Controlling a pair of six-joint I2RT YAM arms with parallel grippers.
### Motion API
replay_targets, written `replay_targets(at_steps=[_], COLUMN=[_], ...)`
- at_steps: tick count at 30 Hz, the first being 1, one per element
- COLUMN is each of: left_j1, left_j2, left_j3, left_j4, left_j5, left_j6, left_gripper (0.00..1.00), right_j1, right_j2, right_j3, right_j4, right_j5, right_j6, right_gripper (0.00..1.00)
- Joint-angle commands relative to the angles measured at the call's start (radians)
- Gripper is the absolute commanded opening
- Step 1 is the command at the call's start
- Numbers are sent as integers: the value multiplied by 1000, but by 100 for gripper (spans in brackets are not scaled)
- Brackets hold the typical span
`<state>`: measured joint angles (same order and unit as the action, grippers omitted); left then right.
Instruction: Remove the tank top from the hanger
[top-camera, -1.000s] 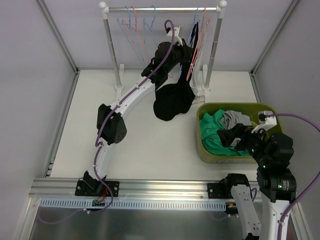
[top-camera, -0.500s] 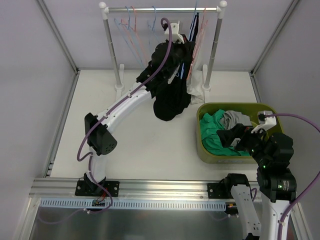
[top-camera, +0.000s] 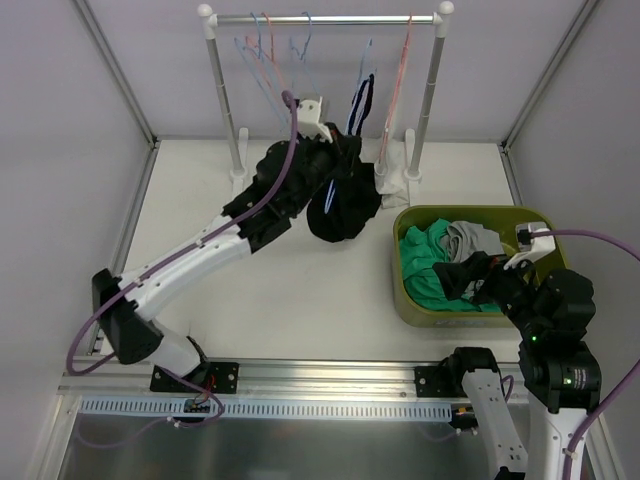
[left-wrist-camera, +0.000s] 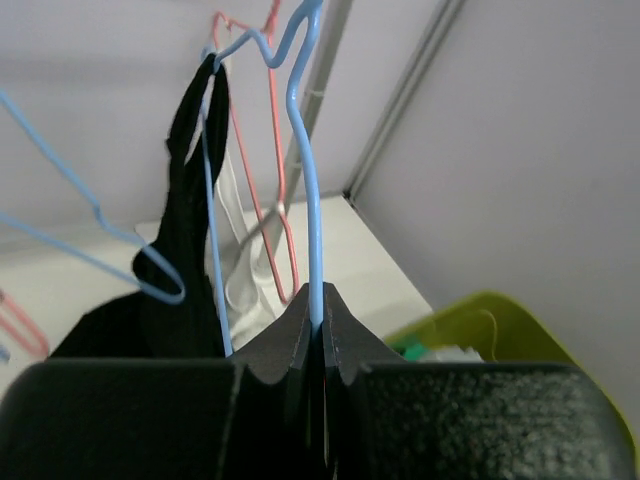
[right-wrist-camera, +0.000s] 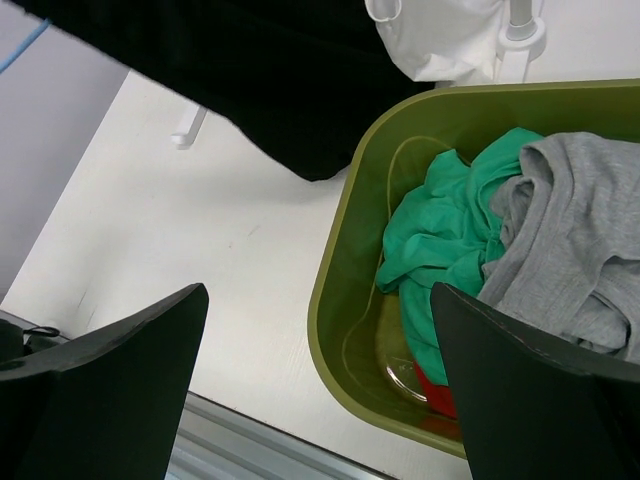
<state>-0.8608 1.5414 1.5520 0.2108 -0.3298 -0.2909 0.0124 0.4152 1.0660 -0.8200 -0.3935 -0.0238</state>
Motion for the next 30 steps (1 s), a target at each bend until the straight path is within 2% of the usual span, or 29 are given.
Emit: replay_targets(at_steps=[1,5,8,10,14,16,19,21,23,24,26,30], left_j1=[-33,-58,-60,-63,-63,-63,-63,-63,-63,-63,-63,-63], left_j2=[-235,-458,-614,-735,-904,-961,-983,-981,-977,-971,-968,-948], left_j3=[-155,-331,-389,-435,-438,-405,-376,-380,-401,-417,-431,-448], left_j4=[90,76,-28,-89,-210,-304,-369,-379,-378,-378,-376,-375], left_j5=[20,150,260,287,354,480,628,650,649,647,630,635], left_j6=[15,-19,-60,-77,-70,-56,-68,-115,-151,-159,-185,-209], left_gripper=[0,0,0,0,0,0,0,0,0,0,0,0], right_j1=[8,8,9,8,9,29,141,285,448,490,570,616], right_j2=[14,14,22,33,111,174,247,310,353,387,410,480], right_j3=[31,5,-12,-32,-35,-9,43,77,117,117,86,87], right_j4=[28,108,195,276,416,478,507,507,512,556,616,682], right_j5=[-69,-189,-257,-306,-445,-479,-395,-329,-208,-114,-29,38], right_j6=[-19,-1,57,99,220,251,249,207,161,115,87,48], right_gripper=[99,100,100,99,97,96,95,94,92,89,86,69])
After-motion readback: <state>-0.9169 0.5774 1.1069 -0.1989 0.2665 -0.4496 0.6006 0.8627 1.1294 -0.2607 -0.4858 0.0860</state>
